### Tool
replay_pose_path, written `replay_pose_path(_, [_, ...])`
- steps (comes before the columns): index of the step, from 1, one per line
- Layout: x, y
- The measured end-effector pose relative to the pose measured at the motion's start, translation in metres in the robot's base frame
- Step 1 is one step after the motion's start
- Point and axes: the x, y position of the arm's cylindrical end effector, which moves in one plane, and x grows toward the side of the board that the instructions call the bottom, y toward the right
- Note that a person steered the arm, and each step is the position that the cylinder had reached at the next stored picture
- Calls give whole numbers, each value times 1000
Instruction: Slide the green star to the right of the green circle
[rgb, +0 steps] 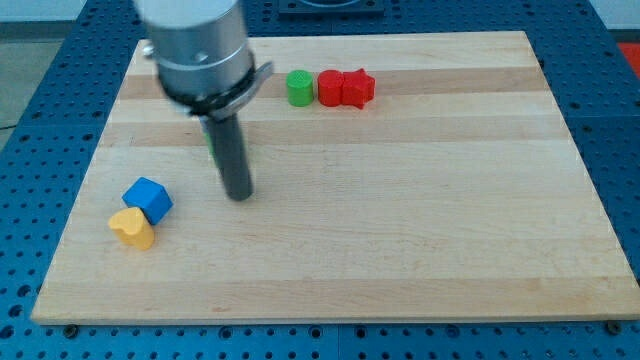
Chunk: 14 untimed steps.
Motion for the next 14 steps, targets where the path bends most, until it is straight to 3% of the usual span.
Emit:
replay_pose_path(1, [6,-36])
replay_pose_path(3, [-47,-30])
replay_pose_path(5, [-69,43])
replay_pose_path(6, [-88,54])
replay_pose_path(8, [-23,34])
replay_pose_path(12, [-123,25])
replay_pose_path(14, [-102,12])
